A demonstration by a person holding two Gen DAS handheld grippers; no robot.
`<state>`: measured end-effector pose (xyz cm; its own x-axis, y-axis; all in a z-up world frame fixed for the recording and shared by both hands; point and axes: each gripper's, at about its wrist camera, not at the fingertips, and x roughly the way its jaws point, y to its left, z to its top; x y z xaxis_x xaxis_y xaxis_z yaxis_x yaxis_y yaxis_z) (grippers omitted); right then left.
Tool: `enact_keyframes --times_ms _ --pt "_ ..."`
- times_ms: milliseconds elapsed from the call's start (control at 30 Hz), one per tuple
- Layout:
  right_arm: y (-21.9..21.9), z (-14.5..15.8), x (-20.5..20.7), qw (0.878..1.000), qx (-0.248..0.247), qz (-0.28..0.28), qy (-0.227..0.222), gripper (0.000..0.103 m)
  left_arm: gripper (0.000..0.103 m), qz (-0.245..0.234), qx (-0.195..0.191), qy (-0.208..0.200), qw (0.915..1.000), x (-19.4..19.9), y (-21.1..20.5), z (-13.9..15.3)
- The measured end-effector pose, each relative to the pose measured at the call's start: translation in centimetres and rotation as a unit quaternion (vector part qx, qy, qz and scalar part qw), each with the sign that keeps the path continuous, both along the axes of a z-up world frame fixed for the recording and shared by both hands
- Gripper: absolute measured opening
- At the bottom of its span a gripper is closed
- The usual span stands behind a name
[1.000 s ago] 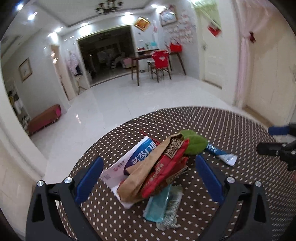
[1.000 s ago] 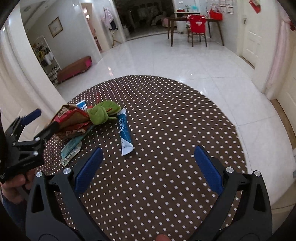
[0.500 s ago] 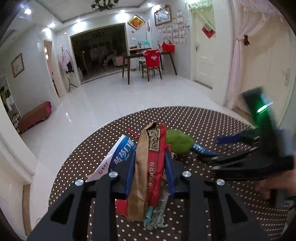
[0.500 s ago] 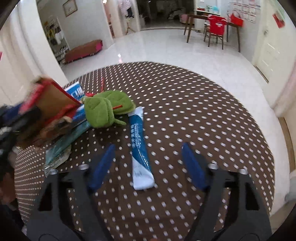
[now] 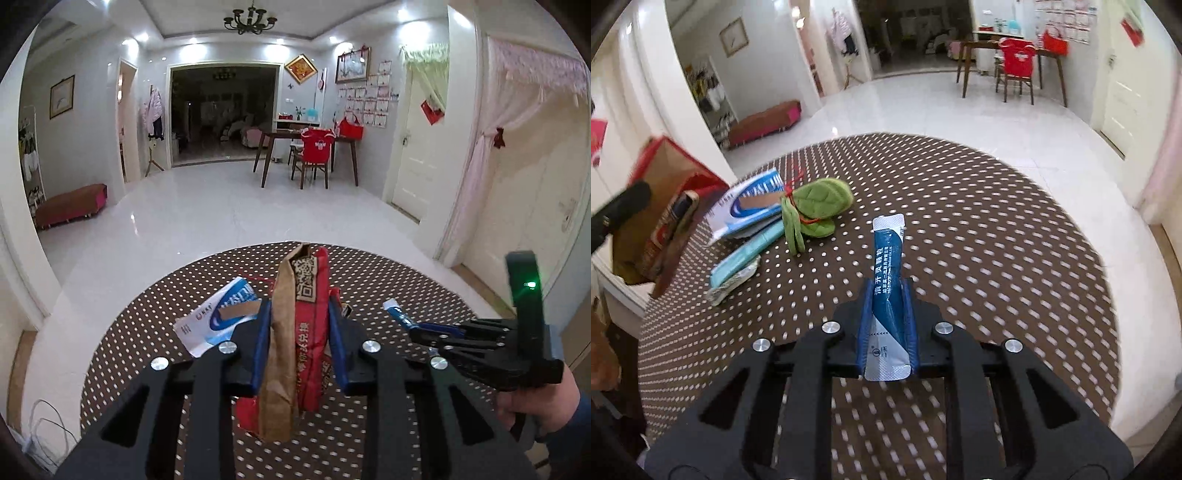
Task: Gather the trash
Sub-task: 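Carry both items over the blue bin and open both grippers to drop them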
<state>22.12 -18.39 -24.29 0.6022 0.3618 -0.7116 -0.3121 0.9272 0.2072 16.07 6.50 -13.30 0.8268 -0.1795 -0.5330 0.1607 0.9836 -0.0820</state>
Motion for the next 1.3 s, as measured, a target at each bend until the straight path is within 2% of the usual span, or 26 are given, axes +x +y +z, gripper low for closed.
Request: enact_keyframes --times_ms 133,267,600,933,1167,1300 --pt "-2.4 2.0 -1.1 1.000 0.022 -0.009 -0.013 0.017 0.028 -0.003 -0.020 -0.007 0.9998 -1.1 -1.2 0.4" --pt "-4.1 4.2 -2.7 0.998 0.048 -0.014 -0.027 0.017 0.028 -0.013 -0.023 -0.011 0.9996 -2.0 -2.6 0.8" --pt "-8.3 6.7 -5.2 0.996 0.068 -0.034 -0.054 0.017 0.028 -0.052 -0.027 -0.022 0.9980 -3.6 -7.2 1.7" --pt "-15.0 8.0 -7.1 0.989 0.085 -0.092 -0.074 0.017 0.028 -0.101 -0.023 -0.019 0.9944 -2.3 -12.6 2.8" --pt "-20.9 7.8 -7.9 0.980 0.097 -0.153 -0.076 0.017 0.028 -0.152 -0.018 -0.008 0.9882 -0.8 -18.6 2.5" --pt "-24.6 6.9 -8.3 0.974 0.105 -0.188 -0.066 0.017 0.028 -0.182 -0.017 0.013 0.9830 0.3 -22.4 1.5"
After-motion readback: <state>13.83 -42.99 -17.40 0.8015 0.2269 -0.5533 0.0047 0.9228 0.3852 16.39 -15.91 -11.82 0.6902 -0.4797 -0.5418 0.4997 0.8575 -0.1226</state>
